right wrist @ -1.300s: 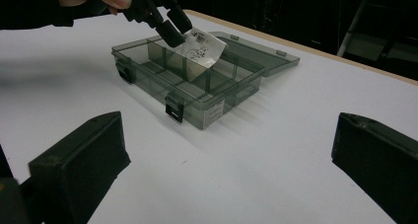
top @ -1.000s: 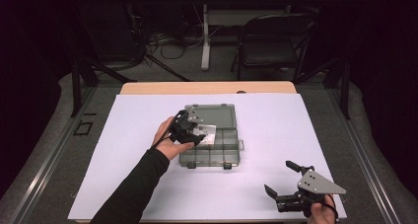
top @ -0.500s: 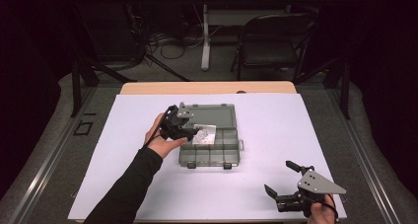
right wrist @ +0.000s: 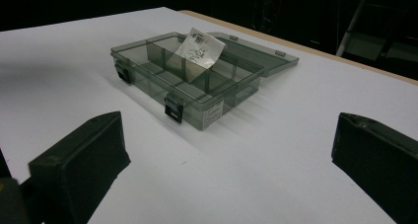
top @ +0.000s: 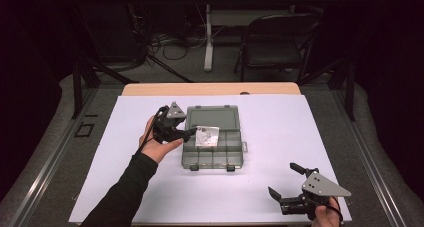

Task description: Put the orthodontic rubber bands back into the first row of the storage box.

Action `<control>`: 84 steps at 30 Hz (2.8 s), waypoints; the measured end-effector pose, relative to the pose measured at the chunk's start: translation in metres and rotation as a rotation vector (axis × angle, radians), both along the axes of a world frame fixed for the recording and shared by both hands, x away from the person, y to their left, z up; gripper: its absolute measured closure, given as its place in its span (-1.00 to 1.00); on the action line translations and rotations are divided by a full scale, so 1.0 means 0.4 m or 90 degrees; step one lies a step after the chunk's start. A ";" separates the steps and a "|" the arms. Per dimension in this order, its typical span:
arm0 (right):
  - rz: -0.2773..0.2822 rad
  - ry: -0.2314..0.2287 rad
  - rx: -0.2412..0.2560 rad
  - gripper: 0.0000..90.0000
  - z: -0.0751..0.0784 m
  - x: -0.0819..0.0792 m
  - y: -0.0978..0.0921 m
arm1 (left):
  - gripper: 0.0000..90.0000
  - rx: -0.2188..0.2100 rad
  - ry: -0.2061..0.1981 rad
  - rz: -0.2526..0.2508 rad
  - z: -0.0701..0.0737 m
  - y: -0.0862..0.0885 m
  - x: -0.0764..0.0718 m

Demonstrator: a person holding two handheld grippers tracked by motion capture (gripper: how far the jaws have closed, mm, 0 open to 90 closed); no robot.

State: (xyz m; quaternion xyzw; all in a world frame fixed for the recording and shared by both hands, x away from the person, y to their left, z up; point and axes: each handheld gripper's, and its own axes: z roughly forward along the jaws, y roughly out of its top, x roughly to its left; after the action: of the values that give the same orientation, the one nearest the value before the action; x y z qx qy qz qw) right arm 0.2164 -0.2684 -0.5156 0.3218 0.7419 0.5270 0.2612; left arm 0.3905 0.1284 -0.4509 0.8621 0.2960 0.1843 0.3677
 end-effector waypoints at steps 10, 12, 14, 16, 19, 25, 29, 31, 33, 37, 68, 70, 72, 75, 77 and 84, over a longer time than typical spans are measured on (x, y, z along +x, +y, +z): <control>0.005 0.006 -0.005 -1.00 0.002 -0.001 -0.002 | -0.24 -0.070 -0.022 -0.017 0.028 0.037 -0.042; -0.001 -0.004 0.003 -1.00 -0.001 0.001 0.001 | -0.31 -0.095 -0.029 -0.026 0.039 0.045 -0.056; 0.001 0.001 -0.002 -1.00 0.001 0.000 0.000 | -0.37 -0.113 -0.030 -0.030 0.043 0.051 -0.066; 0.002 0.001 -0.001 -1.00 0.001 0.000 -0.001 | -0.40 -0.128 -0.027 -0.037 0.047 0.057 -0.077; -0.001 -0.005 0.002 -1.00 0.001 0.000 0.000 | -0.44 -0.138 -0.035 -0.039 0.050 0.064 -0.094; -0.002 -0.005 0.000 -1.00 0.002 -0.001 -0.001 | -0.48 -0.160 -0.031 -0.031 0.037 0.091 -0.122; -0.002 -0.006 0.000 -1.00 0.002 -0.002 0.000 | -0.52 -0.185 -0.027 -0.026 0.027 0.108 -0.136; -0.002 -0.010 0.003 -1.00 0.001 -0.002 0.003 | -0.52 -0.203 -0.020 -0.017 0.017 0.123 -0.150; -0.001 -0.011 0.004 -1.00 0.001 -0.002 0.003 | -0.53 -0.217 -0.016 -0.016 0.012 0.134 -0.160; 0.002 -0.010 0.004 -1.00 0.001 -0.001 0.003 | -0.53 -0.242 -0.017 -0.013 0.010 0.151 -0.178; 0.003 -0.017 0.012 -1.00 0.002 -0.005 0.005 | -0.97 -0.248 -0.089 -0.006 -0.068 0.260 -0.318; 0.003 -0.016 0.014 -1.00 0.002 -0.005 0.005 | -0.97 -0.249 -0.089 -0.007 -0.076 0.261 -0.322; 0.006 -0.012 0.009 -1.00 0.003 -0.006 0.003 | -0.98 -0.240 -0.090 -0.004 -0.083 0.262 -0.324; 0.007 -0.010 0.008 -1.00 0.004 -0.007 0.003 | -0.98 -0.234 -0.089 -0.001 -0.092 0.264 -0.324; 0.007 -0.011 0.008 -1.00 0.004 -0.008 0.002 | -0.98 -0.239 -0.090 0.001 -0.097 0.266 -0.324; 0.008 -0.011 0.008 -1.00 0.004 -0.007 0.001 | -0.98 -0.243 -0.085 0.006 -0.106 0.271 -0.320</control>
State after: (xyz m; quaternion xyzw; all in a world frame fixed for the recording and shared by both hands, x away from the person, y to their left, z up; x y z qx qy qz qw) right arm 0.2135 -0.2679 -0.5139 0.3141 0.7384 0.5360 0.2624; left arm 0.2627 0.2368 -0.4934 0.7612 0.3046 0.1833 0.5424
